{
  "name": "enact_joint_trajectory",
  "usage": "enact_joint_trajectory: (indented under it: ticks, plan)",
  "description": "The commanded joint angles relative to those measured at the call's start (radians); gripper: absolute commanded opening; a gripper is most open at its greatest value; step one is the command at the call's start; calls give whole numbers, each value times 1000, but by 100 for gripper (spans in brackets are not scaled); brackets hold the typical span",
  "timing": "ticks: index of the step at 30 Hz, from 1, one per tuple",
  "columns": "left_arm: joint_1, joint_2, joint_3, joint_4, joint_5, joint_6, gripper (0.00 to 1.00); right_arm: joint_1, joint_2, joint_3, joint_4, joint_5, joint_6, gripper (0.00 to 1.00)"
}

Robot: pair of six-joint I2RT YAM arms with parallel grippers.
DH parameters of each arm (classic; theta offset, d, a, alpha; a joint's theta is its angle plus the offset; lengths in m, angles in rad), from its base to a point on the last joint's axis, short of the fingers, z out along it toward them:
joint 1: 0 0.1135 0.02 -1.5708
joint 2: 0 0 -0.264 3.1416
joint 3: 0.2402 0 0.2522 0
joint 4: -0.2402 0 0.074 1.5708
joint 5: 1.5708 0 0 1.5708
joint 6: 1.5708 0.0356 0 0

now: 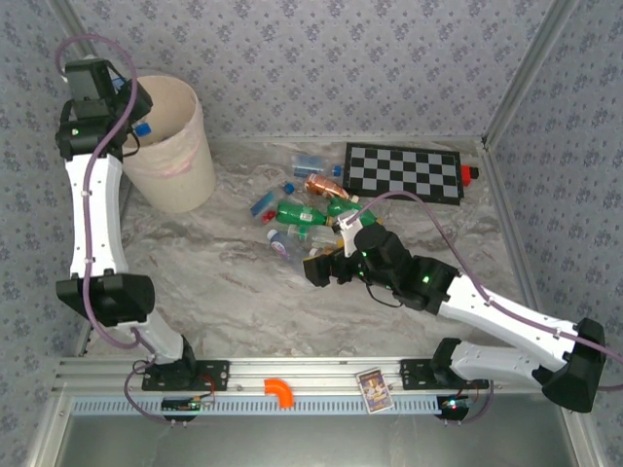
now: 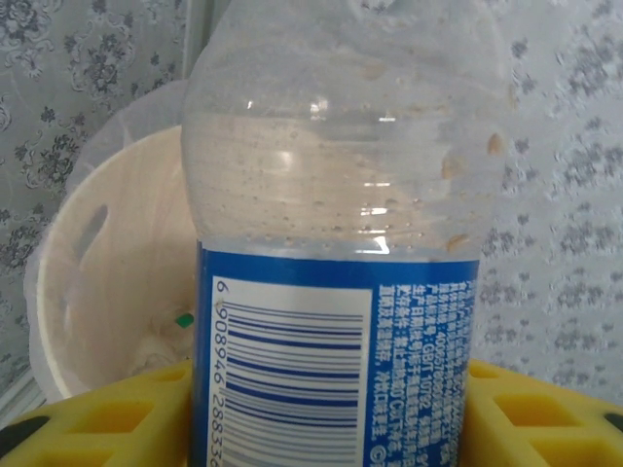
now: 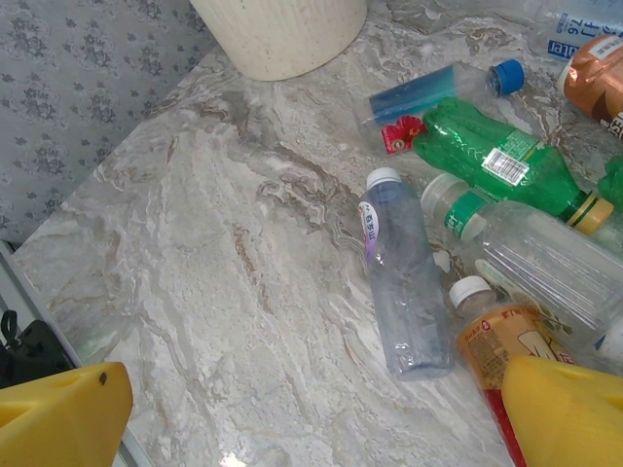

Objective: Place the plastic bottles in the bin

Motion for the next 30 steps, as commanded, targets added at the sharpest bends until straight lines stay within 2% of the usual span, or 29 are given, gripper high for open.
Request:
enact_joint_trajectory:
  ticks: [1, 4, 7, 15, 18, 21, 23, 25, 30]
  plan:
    - [20, 67, 100, -52, 39, -47, 55, 8, 3, 43, -23, 27, -10, 99]
    - [37, 142, 198, -92, 38, -51, 55, 9, 3, 51, -35, 38, -5, 99]
    - [54, 169, 205, -74, 42, -53, 56, 10, 2, 56, -51, 48, -1, 99]
    - [68, 214, 218, -57, 78, -43, 68, 11, 1, 58, -69, 65, 5, 99]
    - [69, 214, 223, -60, 90, -48, 86, 12, 3, 59, -74, 72, 7, 99]
    - [67, 199, 222, -60, 93, -51, 93, 8, 1, 55, -83, 86, 28, 99]
    - [66, 182, 217, -62, 99, -53, 94, 1, 1, 49, -95, 85, 42, 99]
    - [58, 161, 204, -66, 110, -54, 100, -17, -1, 39, -97, 87, 63, 99]
    - [5, 103, 162, -84, 137, -37, 100, -105, -23, -9, -73, 97, 150, 99]
